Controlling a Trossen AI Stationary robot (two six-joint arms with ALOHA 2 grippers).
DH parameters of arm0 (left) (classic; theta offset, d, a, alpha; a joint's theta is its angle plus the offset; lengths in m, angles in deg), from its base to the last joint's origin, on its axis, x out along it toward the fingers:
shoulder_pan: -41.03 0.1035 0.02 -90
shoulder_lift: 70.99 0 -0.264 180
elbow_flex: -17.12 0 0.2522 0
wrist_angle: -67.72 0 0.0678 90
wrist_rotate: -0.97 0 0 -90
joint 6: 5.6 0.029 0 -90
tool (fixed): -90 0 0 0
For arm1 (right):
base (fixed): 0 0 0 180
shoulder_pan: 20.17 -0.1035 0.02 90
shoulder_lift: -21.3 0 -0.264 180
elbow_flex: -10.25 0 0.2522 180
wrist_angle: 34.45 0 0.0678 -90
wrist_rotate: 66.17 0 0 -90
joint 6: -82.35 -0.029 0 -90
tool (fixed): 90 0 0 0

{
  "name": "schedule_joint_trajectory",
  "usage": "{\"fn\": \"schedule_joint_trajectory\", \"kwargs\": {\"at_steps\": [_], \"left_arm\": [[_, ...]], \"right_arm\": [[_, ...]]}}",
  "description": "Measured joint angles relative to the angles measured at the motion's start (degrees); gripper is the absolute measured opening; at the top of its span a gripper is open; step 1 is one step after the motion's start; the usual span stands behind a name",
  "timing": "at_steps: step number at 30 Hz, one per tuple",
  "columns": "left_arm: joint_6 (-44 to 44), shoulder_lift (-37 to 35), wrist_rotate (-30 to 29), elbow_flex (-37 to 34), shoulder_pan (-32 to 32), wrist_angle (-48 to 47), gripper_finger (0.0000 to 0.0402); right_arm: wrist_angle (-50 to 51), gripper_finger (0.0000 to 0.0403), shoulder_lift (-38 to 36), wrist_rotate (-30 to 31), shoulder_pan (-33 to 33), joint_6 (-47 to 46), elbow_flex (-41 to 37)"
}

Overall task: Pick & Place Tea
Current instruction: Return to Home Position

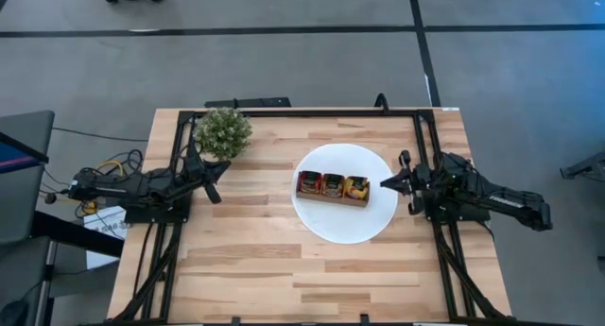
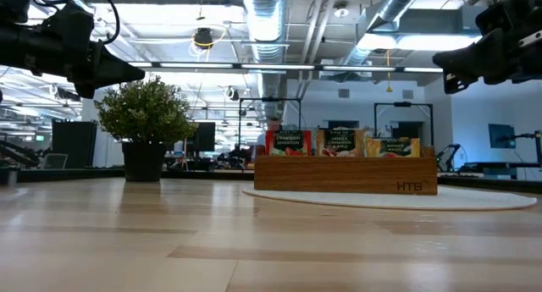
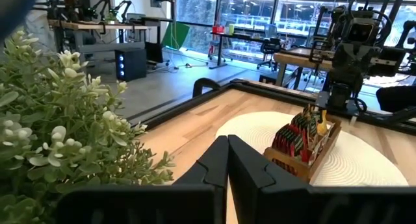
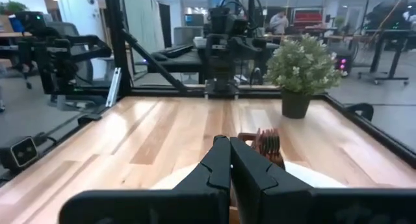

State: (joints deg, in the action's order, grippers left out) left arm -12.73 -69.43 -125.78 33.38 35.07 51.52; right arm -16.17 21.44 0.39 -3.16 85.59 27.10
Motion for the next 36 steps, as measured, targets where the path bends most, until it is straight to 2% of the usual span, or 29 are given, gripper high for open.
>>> {"fn": "schedule_joint_trajectory", "kwargs": {"at_steps": [10, 13, 16, 18, 20, 23, 26, 30, 36], "left_arm": [[0.00, 0.00, 0.00, -0.02, 0.00, 0.00, 0.0000], [0.00, 0.00, 0.00, -0.02, 0.00, 0.00, 0.0000], [0.00, 0.00, 0.00, -0.02, 0.00, -0.02, 0.0000], [0.00, 0.00, 0.00, -0.02, 0.00, 0.00, 0.0000], [0.00, 0.00, 0.00, -0.02, 0.00, 0.00, 0.0000], [0.00, 0.00, 0.00, -0.02, 0.00, 0.00, 0.0000], [0.00, 0.00, 0.00, -0.02, 0.00, 0.00, 0.0000], [0.00, 0.00, 0.00, -0.02, 0.00, 0.00, 0.0000], [0.00, 0.00, 0.00, -0.02, 0.00, 0.00, 0.0000]], "right_arm": [[-0.27, 0.0000, 0.00, -0.19, -0.02, -5.00, -0.03], [-0.71, 0.0000, 0.00, 0.21, -1.20, -17.91, -0.08], [-1.22, 0.0000, 0.00, 3.58, -5.54, -29.49, -0.14], [-1.43, 0.0000, -0.02, 4.60, -8.70, -32.90, -0.28], [-2.69, 0.0000, -0.01, 5.92, -11.98, -30.12, -0.89], [-3.14, 0.0000, -0.01, 7.46, -15.95, -18.74, -1.02], [-2.92, 0.0000, -0.02, 7.34, -19.32, -11.34, -1.02], [-2.87, 0.0000, -0.02, 7.34, -22.95, -6.50, -1.02], [-2.88, 0.0000, 0.17, 7.32, -24.51, -5.80, -1.02]]}}
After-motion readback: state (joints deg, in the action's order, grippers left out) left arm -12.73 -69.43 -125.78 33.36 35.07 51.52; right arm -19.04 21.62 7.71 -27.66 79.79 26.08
